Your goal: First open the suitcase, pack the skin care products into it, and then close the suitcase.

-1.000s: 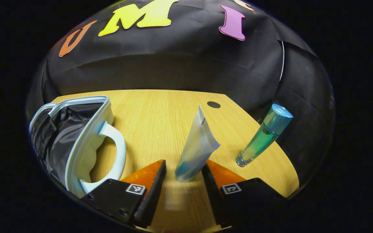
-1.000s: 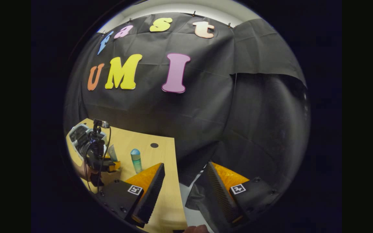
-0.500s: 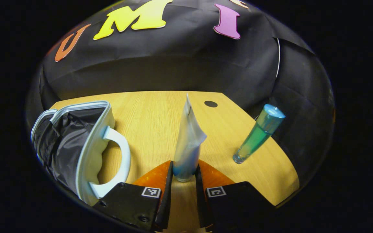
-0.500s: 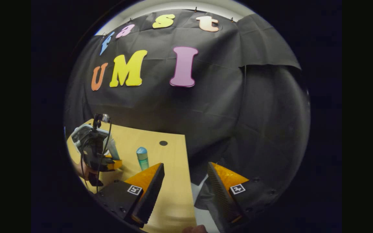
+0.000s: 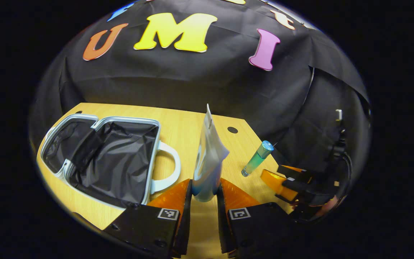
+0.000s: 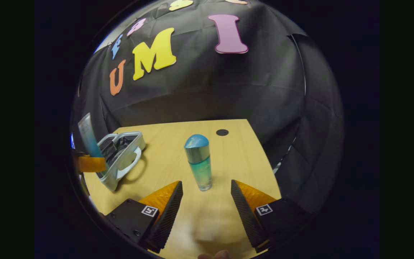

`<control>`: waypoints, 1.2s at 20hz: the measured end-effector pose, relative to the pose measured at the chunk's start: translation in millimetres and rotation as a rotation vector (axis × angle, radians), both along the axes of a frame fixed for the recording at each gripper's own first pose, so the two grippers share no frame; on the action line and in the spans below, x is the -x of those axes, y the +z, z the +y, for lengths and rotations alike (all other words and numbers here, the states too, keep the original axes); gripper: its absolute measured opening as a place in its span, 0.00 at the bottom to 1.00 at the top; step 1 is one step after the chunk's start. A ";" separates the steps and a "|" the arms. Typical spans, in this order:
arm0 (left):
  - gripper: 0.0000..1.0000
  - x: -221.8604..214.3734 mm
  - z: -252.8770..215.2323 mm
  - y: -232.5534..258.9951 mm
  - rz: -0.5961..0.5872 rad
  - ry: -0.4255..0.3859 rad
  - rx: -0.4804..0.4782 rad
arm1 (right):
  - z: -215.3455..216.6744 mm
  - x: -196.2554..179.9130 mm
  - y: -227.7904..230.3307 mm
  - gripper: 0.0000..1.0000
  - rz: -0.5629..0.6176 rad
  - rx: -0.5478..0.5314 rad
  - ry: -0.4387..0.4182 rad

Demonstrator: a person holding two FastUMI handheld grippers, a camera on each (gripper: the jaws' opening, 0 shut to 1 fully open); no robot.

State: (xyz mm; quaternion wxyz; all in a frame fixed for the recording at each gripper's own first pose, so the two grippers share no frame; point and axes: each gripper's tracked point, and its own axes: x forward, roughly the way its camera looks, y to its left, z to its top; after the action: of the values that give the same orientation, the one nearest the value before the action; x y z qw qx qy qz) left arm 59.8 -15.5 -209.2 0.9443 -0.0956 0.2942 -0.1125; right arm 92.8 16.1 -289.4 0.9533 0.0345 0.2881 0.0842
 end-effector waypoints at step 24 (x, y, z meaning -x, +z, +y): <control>0.36 -15.5 208.1 -8.5 0.256 0.069 0.108 | 20.6 3.5 22.6 0.34 0.080 0.035 -0.018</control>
State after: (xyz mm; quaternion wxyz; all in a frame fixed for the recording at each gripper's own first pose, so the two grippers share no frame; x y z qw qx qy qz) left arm 75.3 192.7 -217.7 0.8957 -0.1701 0.4024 -0.0826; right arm 89.3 36.7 -266.9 0.9422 0.0240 0.3270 0.0693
